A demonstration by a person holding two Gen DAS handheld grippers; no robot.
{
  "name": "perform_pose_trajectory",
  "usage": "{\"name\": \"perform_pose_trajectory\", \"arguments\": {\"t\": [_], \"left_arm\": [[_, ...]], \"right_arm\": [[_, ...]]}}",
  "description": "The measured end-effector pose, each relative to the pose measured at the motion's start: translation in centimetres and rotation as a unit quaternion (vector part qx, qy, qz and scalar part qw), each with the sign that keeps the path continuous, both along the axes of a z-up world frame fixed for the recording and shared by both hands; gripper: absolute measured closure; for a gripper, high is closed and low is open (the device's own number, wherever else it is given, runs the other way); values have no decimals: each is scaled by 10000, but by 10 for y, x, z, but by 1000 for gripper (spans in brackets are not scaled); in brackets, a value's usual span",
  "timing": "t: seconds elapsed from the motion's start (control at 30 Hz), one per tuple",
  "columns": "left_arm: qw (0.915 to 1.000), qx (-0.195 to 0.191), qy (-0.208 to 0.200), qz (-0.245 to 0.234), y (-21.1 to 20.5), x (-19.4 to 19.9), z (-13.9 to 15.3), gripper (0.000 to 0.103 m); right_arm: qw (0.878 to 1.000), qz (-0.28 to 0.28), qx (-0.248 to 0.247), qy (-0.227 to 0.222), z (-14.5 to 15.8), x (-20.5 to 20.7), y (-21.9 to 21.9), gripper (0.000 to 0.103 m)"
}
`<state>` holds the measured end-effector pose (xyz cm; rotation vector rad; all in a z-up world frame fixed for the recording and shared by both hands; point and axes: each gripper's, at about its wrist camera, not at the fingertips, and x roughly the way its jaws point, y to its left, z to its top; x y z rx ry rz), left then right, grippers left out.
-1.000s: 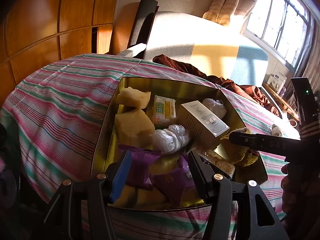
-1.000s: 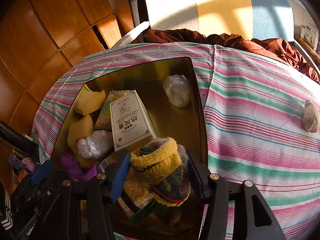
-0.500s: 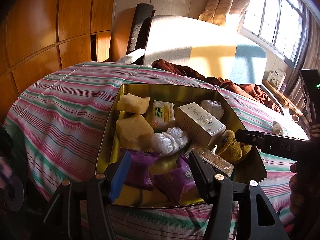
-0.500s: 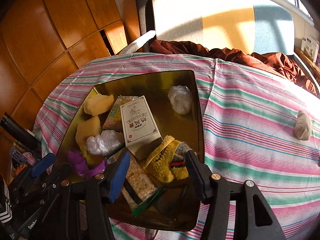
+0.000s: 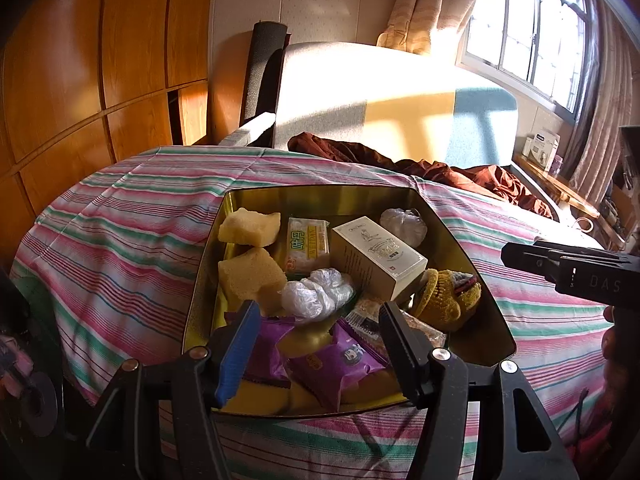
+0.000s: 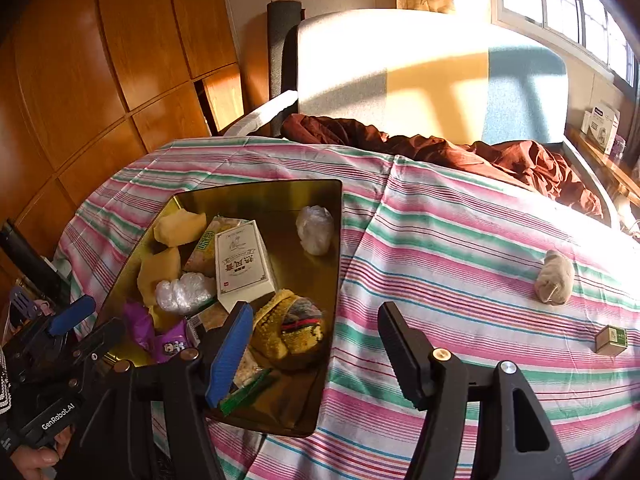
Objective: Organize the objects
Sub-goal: 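Move both grippers back toward the remaining items on the sheet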
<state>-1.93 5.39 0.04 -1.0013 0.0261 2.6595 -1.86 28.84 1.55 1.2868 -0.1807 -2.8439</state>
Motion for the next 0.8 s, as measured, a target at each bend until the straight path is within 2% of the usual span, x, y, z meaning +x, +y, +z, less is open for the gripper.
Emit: {"name": "perform_pose_trajectory", "arguments": {"t": [0.17,0.37,0.43,0.5,0.63,0.8], "left_arm": [[9998,-82,39,-169,14,3,3,41],[9987,-166,89,-467,39,4,9,40],[9979,-202,111,-611,50,5,11,40],[9967,-225,154,-765,62,5,14,40],[9937,-219,197,-1085,87,7,18,39],[9888,-248,143,-1463,118,10,17,38]], "right_arm": [[9992,-364,-34,-132,-3,5,37,37],[9939,-1020,-129,-391,-9,14,103,37],[9901,-1318,-181,-453,-11,20,132,34],[9842,-1686,-266,-475,-12,28,164,26],[9625,-2611,-524,-520,-14,50,237,25],[9212,-3770,-820,-494,-17,86,323,23]]}}
